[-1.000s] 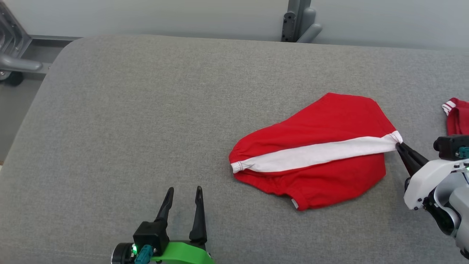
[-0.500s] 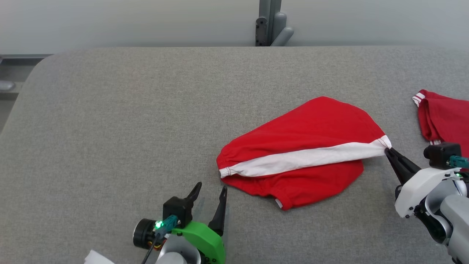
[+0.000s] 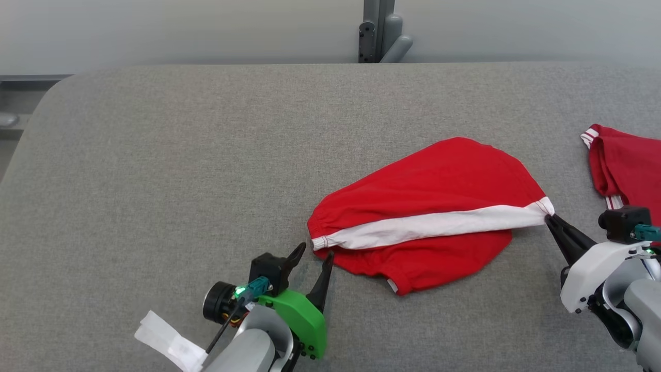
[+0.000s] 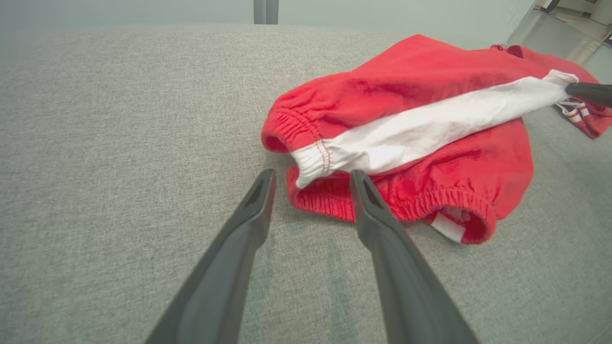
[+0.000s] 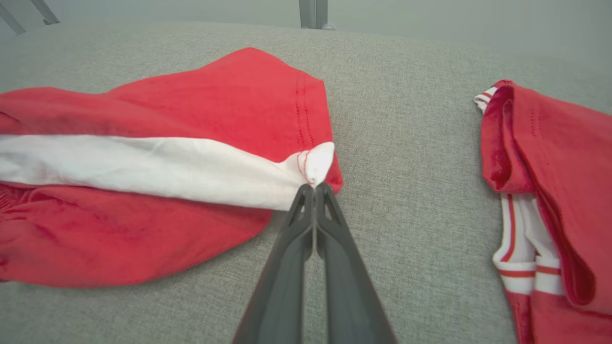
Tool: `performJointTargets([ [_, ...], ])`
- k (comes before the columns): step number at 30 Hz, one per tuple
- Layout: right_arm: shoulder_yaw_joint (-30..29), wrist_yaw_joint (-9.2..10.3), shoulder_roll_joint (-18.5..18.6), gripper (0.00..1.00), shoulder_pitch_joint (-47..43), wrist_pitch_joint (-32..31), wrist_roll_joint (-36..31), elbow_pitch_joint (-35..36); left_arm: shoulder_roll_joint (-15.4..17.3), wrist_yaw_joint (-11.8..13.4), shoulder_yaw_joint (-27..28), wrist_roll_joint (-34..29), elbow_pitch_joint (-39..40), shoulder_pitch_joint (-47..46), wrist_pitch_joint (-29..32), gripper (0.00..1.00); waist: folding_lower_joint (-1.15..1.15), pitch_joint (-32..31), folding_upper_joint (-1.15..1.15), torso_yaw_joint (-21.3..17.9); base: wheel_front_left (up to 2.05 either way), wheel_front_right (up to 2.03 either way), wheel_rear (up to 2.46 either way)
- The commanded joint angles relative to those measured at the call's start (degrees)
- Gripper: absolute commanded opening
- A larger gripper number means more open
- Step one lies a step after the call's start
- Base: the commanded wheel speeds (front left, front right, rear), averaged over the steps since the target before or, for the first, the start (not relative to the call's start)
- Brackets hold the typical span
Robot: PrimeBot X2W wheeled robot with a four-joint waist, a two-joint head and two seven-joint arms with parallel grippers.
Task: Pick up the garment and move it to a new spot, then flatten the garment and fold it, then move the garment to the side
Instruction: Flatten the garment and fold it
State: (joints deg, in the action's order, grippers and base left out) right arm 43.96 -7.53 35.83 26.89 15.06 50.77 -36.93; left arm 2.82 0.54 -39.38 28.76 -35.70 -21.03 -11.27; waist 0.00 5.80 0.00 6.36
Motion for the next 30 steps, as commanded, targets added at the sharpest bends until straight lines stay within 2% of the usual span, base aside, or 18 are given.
performJointTargets([
  [1, 0.2, 0.09, 0.36, 0.0, 0.02, 0.2, -0.33, 0.1, 0.16, 0.29, -0.57, 0.66, -0.66, -1.34, -0.48, 0.79, 0.0, 0.09, 0.0, -0.05, 0.0, 0.0, 0.0],
  [5, 0.96, 0.09, 0.57, 0.0, 0.67, 0.2, -0.15, 0.1, 0.15, 0.28, -2.75, 2.58, -1.93, -3.3, -1.0, 0.62, 0.0, 0.27, 0.0, -0.21, 0.0, 0.0, 0.0],
  [7, 1.34, 0.09, 0.68, 0.0, 1.14, 0.2, 0.03, 0.07, 0.16, 0.33, -3.89, 3.73, -2.6, -4.1, -1.13, 0.35, 0.0, 0.41, 0.0, -0.35, 0.0, 0.0, 0.0],
  [9, 1.78, 0.09, 0.68, 0.0, 1.64, 0.2, 0.21, 0.1, 0.15, -0.18, -4.78, 5.52, -3.04, -4.92, -1.33, 0.0, 0.0, 0.59, 0.0, -0.59, 0.0, 0.0, 0.0],
  [15, 1.37, 0.09, 0.81, 0.0, 3.74, 0.2, 1.03, 1.05, 0.15, -0.7, -6.11, 11.07, -3.93, -7.17, -1.62, 0.0, 0.0, 0.63, 0.0, -1.67, 0.0, 0.0, 0.0],
  [21, -3.35, 0.09, 1.01, 0.0, 5.56, 0.2, 4.19, 5.32, 0.34, -4.21, -3.47, 16.98, -2.58, -11.04, -1.29, 0.0, 0.0, -1.44, 0.0, -3.34, 0.0, 0.0, 0.0],
  [25, -4.56, 0.09, 2.46, 0.0, 7.61, 0.2, 4.7, 8.06, 2.94, -5.81, -1.11, 19.49, 0.15, -15.56, 1.03, 0.0, 0.0, -3.56, 0.0, -4.76, 0.0, 0.0, 0.0],
  [30, -4.96, 0.09, 4.55, 0.0, 11.0, -0.24, 6.52, 11.07, 6.15, -6.59, 2.31, 23.49, 5.45, -21.22, 6.3, 0.0, 0.0, -5.7, 0.0, -6.31, 0.0, 0.0, 0.0],
])
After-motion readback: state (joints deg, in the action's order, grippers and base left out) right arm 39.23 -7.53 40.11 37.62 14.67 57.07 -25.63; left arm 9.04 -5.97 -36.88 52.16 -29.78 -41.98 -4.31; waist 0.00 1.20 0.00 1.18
